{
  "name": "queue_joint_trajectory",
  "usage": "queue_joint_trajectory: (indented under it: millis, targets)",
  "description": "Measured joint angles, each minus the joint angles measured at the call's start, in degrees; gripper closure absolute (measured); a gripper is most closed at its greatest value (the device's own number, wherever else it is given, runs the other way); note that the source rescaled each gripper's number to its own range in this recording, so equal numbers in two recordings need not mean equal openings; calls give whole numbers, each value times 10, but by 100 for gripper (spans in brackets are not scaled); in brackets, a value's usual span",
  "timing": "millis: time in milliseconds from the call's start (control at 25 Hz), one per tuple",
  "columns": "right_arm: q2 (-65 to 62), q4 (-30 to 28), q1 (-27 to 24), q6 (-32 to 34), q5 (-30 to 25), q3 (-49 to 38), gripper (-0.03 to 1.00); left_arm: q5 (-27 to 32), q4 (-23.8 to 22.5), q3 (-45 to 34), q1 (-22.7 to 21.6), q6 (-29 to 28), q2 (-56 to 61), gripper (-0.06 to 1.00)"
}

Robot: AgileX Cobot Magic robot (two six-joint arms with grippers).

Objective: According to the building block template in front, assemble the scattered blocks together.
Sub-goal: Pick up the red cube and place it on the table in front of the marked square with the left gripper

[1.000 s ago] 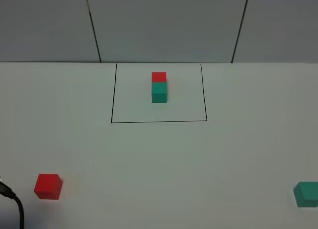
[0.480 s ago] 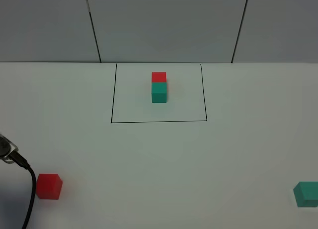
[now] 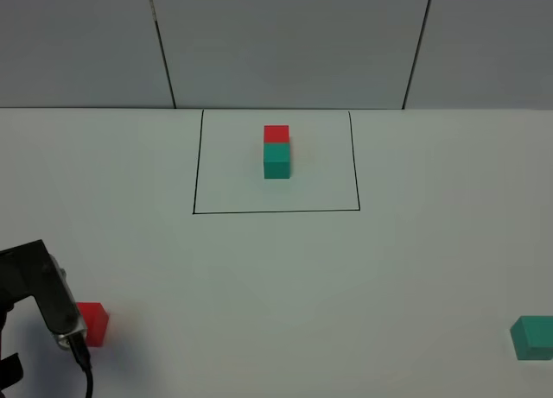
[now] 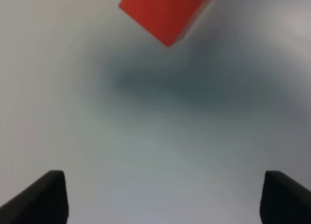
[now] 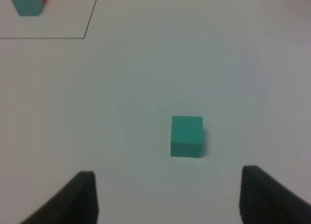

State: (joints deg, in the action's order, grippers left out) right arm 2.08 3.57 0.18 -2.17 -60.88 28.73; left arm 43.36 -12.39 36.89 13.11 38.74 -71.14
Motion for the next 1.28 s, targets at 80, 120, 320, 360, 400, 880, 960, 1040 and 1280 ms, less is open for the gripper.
queue_joint_trajectory:
  millis: [80, 120, 320, 360, 400, 880, 960, 1040, 1280]
  targets:
    - [0, 0, 0, 0, 0, 0, 40, 5, -1, 0, 13, 14, 0, 4]
    - [0, 0, 0, 0, 0, 0, 40, 6, -1, 0, 19, 21, 0, 4]
    - [0, 0, 0, 0, 0, 0, 40, 10, -1, 0, 44, 34, 0, 4]
    - [0, 0, 0, 0, 0, 0, 40, 15, -1, 0, 44, 34, 0, 4]
    - [0, 0, 0, 0, 0, 0, 40, 20, -1, 0, 45, 36, 0, 4]
    - [0, 0, 0, 0, 0, 0, 40, 51, -2, 0, 45, 86, -3, 4]
    - [0, 0, 0, 0, 0, 0, 40, 45, 0, 0, 45, 110, -4, 4]
    - [0, 0, 0, 0, 0, 0, 40, 41, 5, 0, 45, 134, -4, 4]
    - [0, 0, 0, 0, 0, 0, 40, 35, 15, 0, 45, 148, -4, 9]
